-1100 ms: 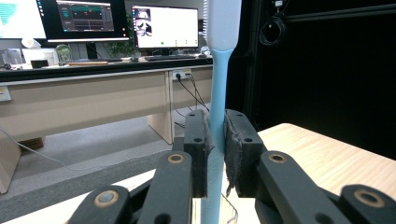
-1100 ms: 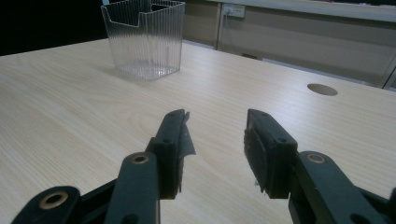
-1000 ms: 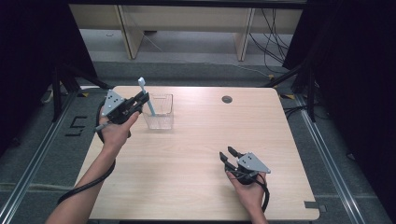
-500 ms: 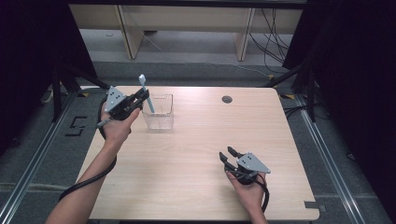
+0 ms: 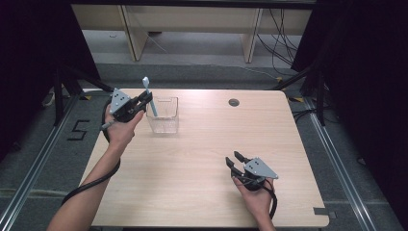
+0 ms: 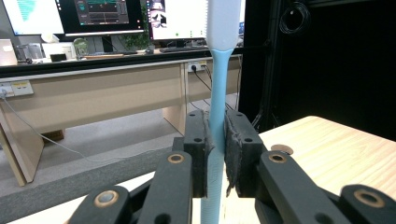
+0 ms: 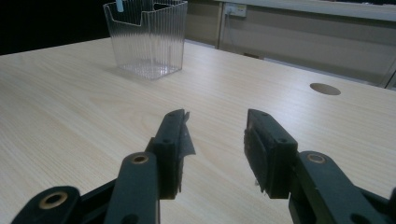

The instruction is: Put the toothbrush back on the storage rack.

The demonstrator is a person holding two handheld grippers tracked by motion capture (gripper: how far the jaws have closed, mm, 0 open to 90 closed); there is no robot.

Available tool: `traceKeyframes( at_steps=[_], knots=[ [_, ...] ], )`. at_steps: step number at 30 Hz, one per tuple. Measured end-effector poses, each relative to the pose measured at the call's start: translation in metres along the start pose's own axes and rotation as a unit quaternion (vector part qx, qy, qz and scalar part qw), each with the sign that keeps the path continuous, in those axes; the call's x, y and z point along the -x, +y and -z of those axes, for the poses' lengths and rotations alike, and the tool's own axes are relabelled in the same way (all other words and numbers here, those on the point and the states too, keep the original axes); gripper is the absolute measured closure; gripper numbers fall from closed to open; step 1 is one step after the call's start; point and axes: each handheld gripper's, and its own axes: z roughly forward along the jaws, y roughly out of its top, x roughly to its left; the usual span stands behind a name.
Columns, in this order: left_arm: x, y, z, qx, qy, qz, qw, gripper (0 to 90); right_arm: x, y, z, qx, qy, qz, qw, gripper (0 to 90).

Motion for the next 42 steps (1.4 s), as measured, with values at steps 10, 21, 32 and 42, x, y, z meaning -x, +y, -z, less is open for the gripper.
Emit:
traceKeyframes(
  at_steps=[10, 21, 32, 42],
  knots=[
    [-0.003, -0.005, -0.003, -0.01, 0.008, -0.001, 0.9999, 79.5, 0.001, 0.0, 0.0, 0.004, -0.004, 0.014, 0.9999, 58.5],
    [-0.006, -0.012, -0.006, -0.02, 0.016, 0.0, 0.9997, 79.6, 0.0, -0.001, 0.0, 0.002, -0.001, 0.011, 0.9999, 58.4],
    [-0.008, -0.017, -0.008, -0.028, 0.019, 0.0, 0.9994, 79.5, 0.0, -0.001, -0.001, 0.004, -0.007, 0.016, 0.9998, 58.2],
    [-0.01, -0.021, -0.007, -0.037, 0.02, 0.002, 0.9991, 79.5, 0.0, -0.002, -0.001, 0.001, -0.002, 0.013, 0.9999, 58.3]
  ],
)
